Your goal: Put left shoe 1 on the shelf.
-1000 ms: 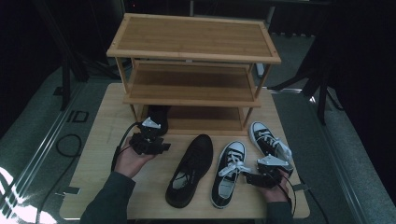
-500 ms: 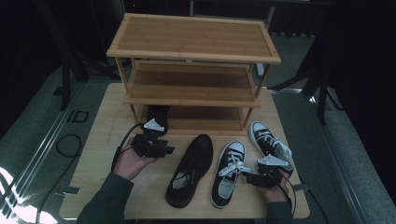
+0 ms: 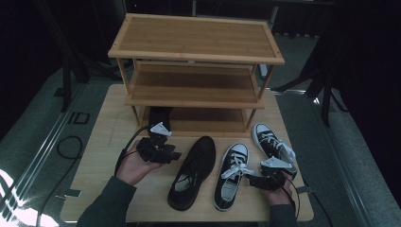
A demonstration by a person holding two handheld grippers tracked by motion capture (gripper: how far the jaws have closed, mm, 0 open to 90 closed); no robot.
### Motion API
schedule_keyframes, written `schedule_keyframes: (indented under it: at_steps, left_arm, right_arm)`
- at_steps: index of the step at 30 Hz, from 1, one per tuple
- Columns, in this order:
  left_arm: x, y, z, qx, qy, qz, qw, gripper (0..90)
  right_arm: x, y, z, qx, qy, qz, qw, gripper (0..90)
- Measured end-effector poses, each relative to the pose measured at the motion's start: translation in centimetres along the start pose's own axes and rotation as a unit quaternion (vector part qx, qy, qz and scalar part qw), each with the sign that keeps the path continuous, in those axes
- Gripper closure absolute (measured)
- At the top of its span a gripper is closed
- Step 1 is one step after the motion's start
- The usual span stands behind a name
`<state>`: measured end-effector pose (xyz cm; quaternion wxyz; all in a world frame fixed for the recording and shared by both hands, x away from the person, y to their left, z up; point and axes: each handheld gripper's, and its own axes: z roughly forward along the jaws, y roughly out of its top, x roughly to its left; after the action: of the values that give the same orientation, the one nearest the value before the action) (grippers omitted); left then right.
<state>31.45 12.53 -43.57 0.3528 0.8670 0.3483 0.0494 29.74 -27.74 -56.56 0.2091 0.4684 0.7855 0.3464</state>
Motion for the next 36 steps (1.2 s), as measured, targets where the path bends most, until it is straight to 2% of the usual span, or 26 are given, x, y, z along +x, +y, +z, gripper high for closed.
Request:
schedule_keyframes:
  at_steps: [10,13,15,23,29,33,36]
  left_arm:
    - [-1.1,0.3,0.0,0.009,-0.005,0.012,0.9999,60.1]
    - [-1.4,0.3,0.3,0.019,-0.007,0.019,0.9996,64.7]
    - [-1.5,0.4,0.6,0.022,-0.011,0.016,0.9996,67.9]
    - [-2.2,0.4,1.8,0.035,-0.020,0.021,0.9990,65.5]
    - [-2.5,0.3,2.5,0.043,-0.013,0.021,0.9988,65.7]
    - [-2.7,0.2,3.5,0.063,0.008,0.026,0.9976,66.5]
    - [-2.8,0.2,4.2,0.072,0.011,0.027,0.9970,67.0]
  right_arm:
    - [0.0,0.0,0.0,0.000,0.000,0.000,1.0000,24.2]
    - [0.0,0.0,0.0,0.000,0.000,0.000,1.0000,24.2]
    - [0.0,0.0,0.0,0.000,0.000,0.000,1.0000,24.2]
    - [0.0,0.0,0.0,0.001,0.001,0.000,1.0000,24.2]
    - [0.0,0.0,0.0,0.000,0.000,-0.001,1.0000,24.2]
    - [0.0,0.0,0.0,0.001,0.000,0.001,1.0000,24.2]
    - [0.0,0.0,0.0,0.001,0.000,0.001,1.0000,24.2]
